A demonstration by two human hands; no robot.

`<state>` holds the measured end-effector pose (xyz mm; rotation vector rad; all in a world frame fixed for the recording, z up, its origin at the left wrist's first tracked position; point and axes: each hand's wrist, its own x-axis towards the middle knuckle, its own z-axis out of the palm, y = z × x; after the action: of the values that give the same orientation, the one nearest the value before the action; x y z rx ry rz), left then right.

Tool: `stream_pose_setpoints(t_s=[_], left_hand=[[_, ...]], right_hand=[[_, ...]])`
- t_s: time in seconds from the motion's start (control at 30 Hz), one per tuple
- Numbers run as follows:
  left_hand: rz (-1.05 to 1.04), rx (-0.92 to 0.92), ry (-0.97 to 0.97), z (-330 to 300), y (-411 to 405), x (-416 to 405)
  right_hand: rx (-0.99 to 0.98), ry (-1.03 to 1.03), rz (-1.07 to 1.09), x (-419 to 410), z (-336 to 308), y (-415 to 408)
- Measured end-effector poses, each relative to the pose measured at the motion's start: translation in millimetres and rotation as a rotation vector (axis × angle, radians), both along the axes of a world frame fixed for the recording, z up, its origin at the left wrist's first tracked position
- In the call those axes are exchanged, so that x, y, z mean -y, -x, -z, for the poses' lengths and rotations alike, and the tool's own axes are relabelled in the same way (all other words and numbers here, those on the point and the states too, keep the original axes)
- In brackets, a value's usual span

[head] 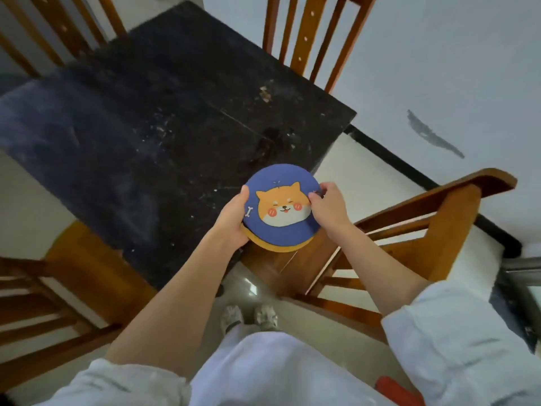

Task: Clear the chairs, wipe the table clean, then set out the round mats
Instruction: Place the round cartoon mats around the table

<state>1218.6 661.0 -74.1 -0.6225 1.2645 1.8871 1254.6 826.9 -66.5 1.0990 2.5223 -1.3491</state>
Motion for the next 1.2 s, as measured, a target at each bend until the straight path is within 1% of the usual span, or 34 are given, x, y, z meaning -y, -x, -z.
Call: stream_pose_setpoints(t_s=[0.17,0.23,0.33,0.4,0.5,0.57,0.7,0.83,0.97,1.0,1.1,1.13,1.17,1.2], left_hand=[[-0.190,0.058,-0.018,29.9,-2.1,41.2],[-0.224,0.048,0.022,36.8,6.9,49.7],[-0.268,0.035,0.147,49.5,18.0,59.8],[-0.274,0.048,0.240,59.0,22.9,68.0],[-0.274,0.058,0.366,68.6,27.1,78.2],[-0.276,0.070,0.418,71.8,26.5,82.9],[-0.255,0.072,0.519,76.7,23.5,92.8],[-0.240,0.033,0.617,79.7,22.2,106.3],[-0.242,0.031,0.642,80.2,20.2,113.6],[-0.248,0.037,0.637,80.5,19.5,114.2],[-0.285,0.064,0.560,75.7,16.8,113.7],[-0.299,0.075,0.521,73.1,15.7,113.8],[-0.301,0.086,0.479,70.6,15.0,112.6],[-0.308,0.083,0.444,67.2,13.3,114.7]], right_hand=[[0.024,0.021,-0.179,28.3,29.5,35.9],[0.010,0.044,-0.184,37.0,36.7,52.8],[-0.026,0.068,-0.137,35.1,45.6,77.1],[-0.043,0.028,-0.167,23.6,52.8,91.6],[-0.017,-0.028,-0.307,9.2,63.2,111.9],[0.001,-0.029,-0.367,7.9,68.4,125.1],[0.024,-0.029,-0.391,9.1,70.7,140.3],[0.050,-0.036,-0.377,4.1,76.1,141.9],[0.089,-0.083,-0.339,3.3,84.5,143.4],[0.101,-0.147,-0.335,4.8,86.4,143.2],[0.136,-0.453,-0.348,6.7,89.3,141.0],[0.097,-0.510,-0.359,9.3,88.0,138.2],[0.024,-0.511,-0.376,12.5,86.4,133.7],[-0.067,-0.456,-0.429,22.3,82.7,129.9]])
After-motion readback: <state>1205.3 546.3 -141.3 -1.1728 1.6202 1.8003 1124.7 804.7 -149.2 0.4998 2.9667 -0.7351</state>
